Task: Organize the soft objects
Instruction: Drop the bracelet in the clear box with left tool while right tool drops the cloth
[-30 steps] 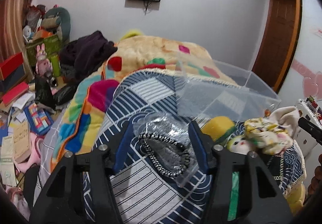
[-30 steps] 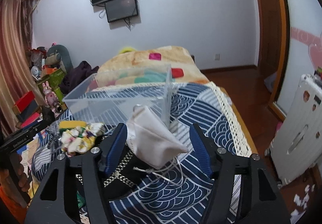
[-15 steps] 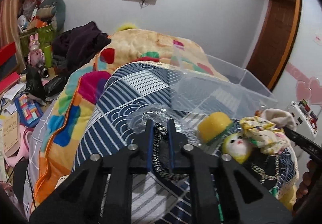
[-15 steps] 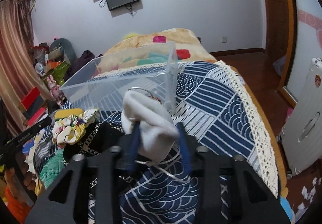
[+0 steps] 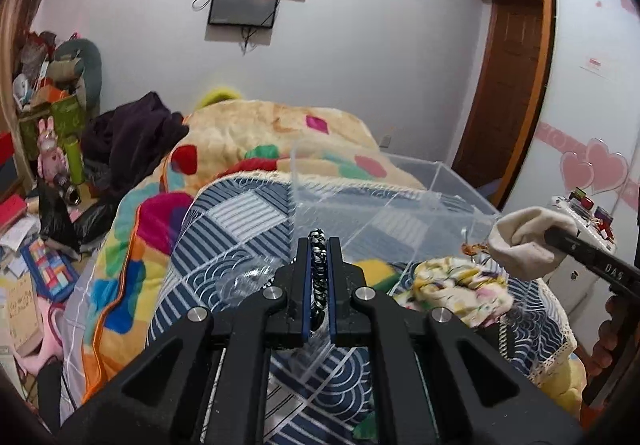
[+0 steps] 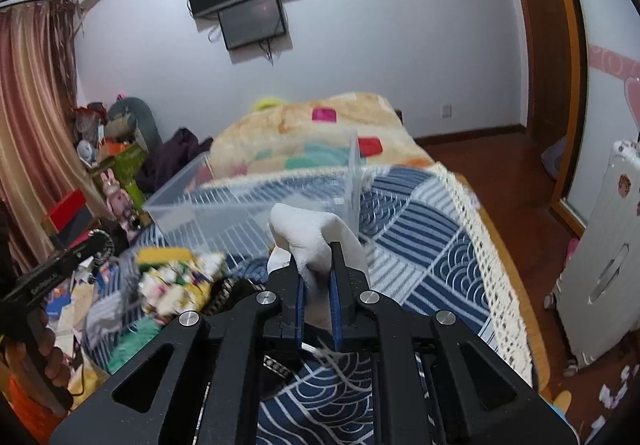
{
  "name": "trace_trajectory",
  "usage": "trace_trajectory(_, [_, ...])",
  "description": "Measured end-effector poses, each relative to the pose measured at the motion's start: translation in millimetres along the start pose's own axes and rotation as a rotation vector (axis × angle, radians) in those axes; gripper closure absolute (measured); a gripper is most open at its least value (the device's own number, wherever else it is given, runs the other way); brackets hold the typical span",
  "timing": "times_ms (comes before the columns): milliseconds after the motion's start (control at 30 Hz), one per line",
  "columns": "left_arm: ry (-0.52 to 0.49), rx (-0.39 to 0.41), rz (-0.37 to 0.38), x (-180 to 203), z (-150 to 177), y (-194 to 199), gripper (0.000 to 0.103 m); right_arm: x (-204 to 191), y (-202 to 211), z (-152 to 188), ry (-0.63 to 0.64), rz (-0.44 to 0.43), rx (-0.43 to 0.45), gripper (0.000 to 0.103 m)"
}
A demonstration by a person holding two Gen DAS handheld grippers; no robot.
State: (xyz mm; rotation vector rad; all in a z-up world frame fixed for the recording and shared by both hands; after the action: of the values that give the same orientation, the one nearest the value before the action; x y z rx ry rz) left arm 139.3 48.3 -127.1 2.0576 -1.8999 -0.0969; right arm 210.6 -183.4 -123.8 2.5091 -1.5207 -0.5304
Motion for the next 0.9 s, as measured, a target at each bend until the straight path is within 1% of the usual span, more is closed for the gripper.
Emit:
trace_trajectory(233, [-0.045, 0.041, 0.055, 20.6, -30.9, -6.2, 0.097, -15.9, 5.1, -35.6, 0.036, -0.026, 0.088, 0.094])
trace_trajectory(367, [-0.063, 0.055, 0.086, 29.4, -50.2, -15.9, 0.097, -22.0, -0.2, -52.8, 0.054, -0.035, 0.133, 0.094])
trace_trajectory(533, [-0.088, 0.058, 0.107, 36.9, -67.9, -33.6, 0.097, -27.3, -10.1, -71.9, 0.056, -0.04, 0.183, 0.094])
trace_trajectory(667, [-0.099, 0.035, 0.129, 41.5, -73.9, -51.3, 0.097, -32.1, -15.8, -86.3, 0.052, -0.048, 0.219, 0.094])
trace_trajectory(733, [-0.114, 0.022, 0.127, 43.1, -73.2, -60.5, 0.097, -35.4, -20.8, -93.6, 0.052, -0.056, 0.236, 0.094])
trace_trajectory(900, [-0.099, -0.049, 0.138, 41.6, -67.1, -91.5, 0.097, -41.2, -38.7, -95.7, 0.057, -0.064, 0.229, 0.094])
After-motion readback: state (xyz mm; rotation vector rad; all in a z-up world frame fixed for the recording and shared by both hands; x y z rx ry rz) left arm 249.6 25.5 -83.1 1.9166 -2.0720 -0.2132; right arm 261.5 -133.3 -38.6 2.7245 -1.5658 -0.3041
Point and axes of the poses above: each gripper's, at about its wrist camera, not at the fingertips, and y roughly against the way its jaws point, x to its right, z to its underside, the point moved 9 cm from there along -y, roughly the way its jaws point, and after that the axes turned 11 degrees about x, right-handed, at the moved point
